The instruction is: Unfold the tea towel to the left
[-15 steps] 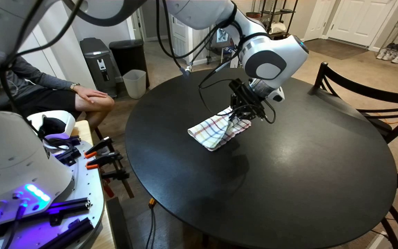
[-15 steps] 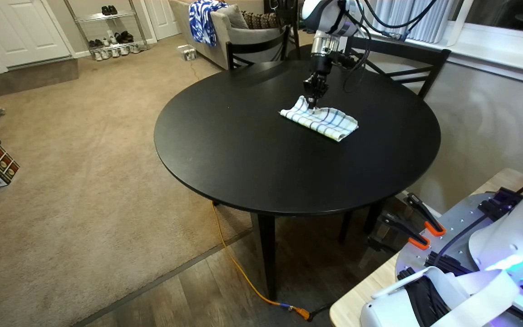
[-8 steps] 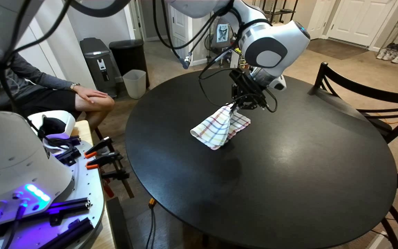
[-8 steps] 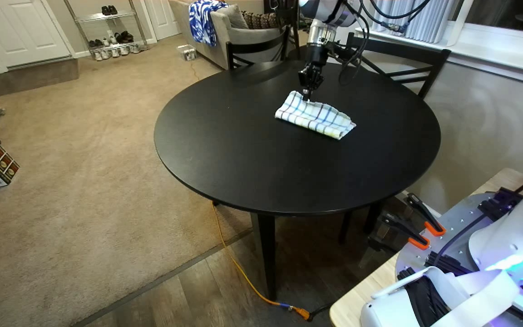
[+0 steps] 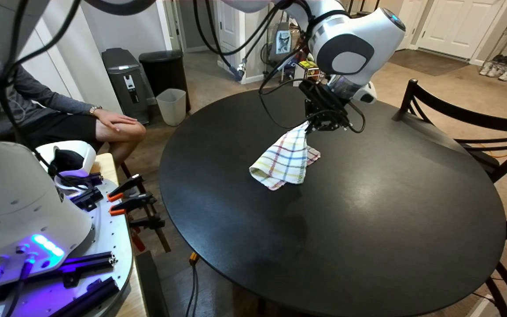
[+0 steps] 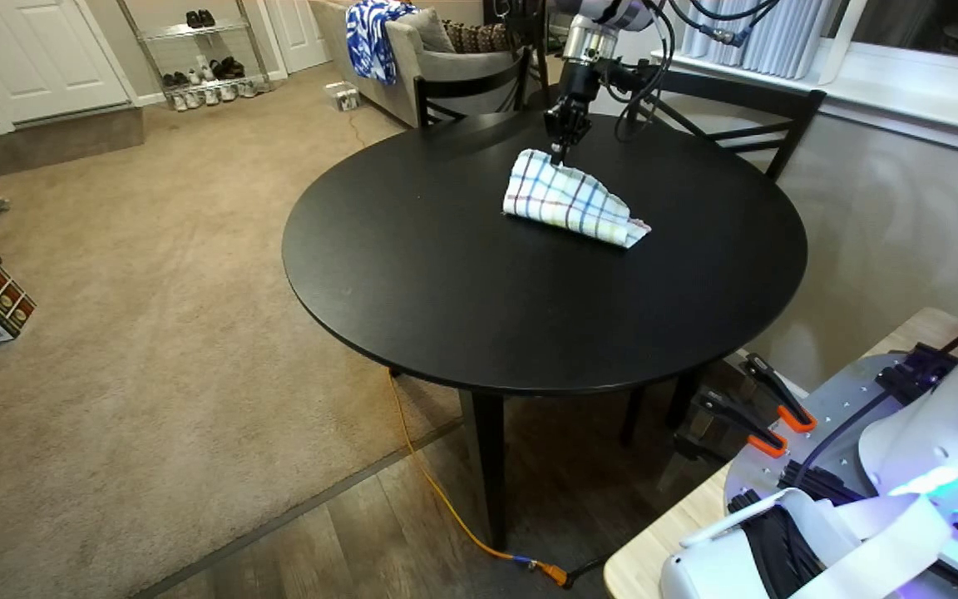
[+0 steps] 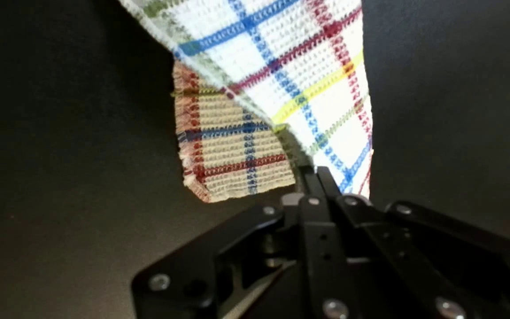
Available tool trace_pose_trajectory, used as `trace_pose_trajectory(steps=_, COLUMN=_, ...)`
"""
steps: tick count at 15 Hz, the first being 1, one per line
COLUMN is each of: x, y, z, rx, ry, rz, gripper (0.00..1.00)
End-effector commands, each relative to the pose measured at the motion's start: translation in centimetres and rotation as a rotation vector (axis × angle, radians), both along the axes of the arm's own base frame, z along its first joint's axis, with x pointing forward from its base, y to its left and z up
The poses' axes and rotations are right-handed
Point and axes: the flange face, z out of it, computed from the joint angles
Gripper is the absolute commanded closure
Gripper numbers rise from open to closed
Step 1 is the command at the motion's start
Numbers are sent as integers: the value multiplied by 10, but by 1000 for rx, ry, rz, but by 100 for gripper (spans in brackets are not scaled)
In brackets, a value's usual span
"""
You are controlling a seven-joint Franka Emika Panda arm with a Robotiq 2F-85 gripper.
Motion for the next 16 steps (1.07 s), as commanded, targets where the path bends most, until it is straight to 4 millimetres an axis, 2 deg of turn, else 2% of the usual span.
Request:
trace_pose_trajectory(steps=1, x=0, y=0, z=9, rx=-20, ry=-13, rz=-42, gripper=99)
trace_pose_trajectory(steps=5, x=0, y=-1, z=8, rx=-49, ry=-35, rz=-65, gripper=99)
trace_pose_trajectory(steps=11, x=-19, y=18, z=-12, rx=-31, ry=38, rz=17, gripper=100)
trace_pose_trajectory(steps=13, x=-23, y=28, z=-19, rx=-49, ry=29, rz=22, gripper=100)
trace_pose_trajectory(steps=16, x=-22, y=50, z=-20, rx=-101, ry=-46, rz=1, gripper=100)
